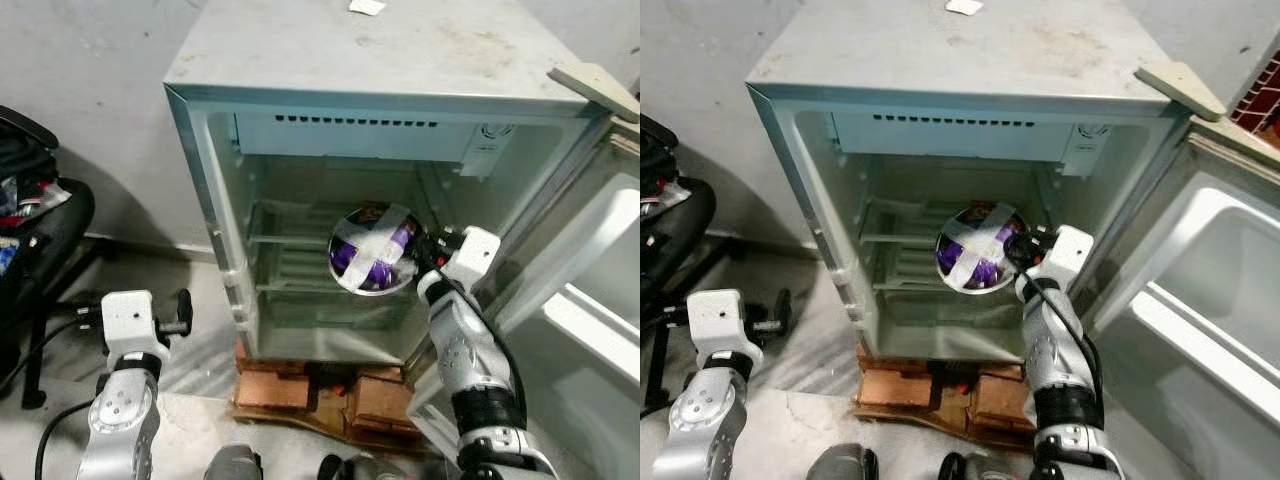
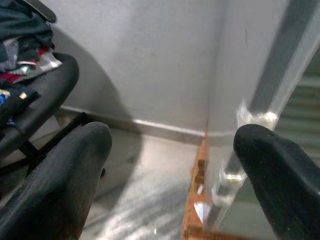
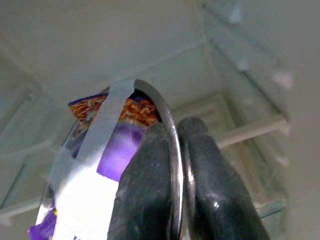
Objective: Restocking fridge
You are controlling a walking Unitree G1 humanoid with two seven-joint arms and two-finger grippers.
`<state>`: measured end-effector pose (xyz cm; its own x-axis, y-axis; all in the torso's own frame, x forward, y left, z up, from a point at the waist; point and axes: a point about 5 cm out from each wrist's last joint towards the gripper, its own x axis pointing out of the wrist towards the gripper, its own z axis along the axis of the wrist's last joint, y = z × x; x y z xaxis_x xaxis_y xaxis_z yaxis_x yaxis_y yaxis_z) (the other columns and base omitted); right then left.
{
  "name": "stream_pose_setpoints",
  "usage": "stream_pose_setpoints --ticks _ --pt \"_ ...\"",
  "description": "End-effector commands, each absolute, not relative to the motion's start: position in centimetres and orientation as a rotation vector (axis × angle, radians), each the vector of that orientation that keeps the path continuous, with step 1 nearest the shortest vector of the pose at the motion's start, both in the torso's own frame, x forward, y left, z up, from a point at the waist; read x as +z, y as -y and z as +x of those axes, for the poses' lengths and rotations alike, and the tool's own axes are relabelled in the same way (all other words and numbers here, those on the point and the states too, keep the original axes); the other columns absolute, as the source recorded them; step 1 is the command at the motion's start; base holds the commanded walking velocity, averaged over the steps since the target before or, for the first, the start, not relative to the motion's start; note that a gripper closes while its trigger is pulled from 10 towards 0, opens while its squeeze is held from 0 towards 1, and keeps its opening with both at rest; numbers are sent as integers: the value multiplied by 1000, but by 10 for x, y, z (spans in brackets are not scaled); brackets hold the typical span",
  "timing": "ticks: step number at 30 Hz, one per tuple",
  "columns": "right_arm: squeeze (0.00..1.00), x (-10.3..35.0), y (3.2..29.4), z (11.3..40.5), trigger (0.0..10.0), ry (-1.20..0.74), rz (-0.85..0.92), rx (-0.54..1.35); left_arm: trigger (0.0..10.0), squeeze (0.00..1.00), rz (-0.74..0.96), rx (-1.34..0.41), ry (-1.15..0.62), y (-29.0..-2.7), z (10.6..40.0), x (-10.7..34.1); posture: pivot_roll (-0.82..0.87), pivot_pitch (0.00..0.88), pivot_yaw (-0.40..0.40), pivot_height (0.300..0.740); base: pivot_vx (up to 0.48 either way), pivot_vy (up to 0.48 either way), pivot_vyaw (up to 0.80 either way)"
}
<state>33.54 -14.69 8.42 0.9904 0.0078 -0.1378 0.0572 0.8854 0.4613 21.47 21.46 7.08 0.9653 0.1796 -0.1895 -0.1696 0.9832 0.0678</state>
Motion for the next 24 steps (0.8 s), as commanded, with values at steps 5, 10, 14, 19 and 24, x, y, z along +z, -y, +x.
stream_pose_setpoints --ticks 5,10,14,19,24 --pt "0 102 151 358 10000 -101 508 -99 10000 0 48 185 -241 -219 188 76 273 236 -67 740 0 0 0" --pt "0 105 154 370 10000 -135 535 -165 10000 0 44 201 -277 -218 163 86 322 302 -72 740 0 0 0" --pt "0 109 151 377 10000 -161 559 -219 10000 0 29 215 -290 -213 151 96 363 347 -84 740 0 0 0" --pt "0 120 139 387 10000 -181 651 -246 10000 0 5 231 -291 -207 143 108 402 379 -99 740 0 0 0" --pt "922 137 130 395 10000 -152 790 -245 10000 0 -7 246 -303 -205 137 112 418 389 -108 740 0 0 0"
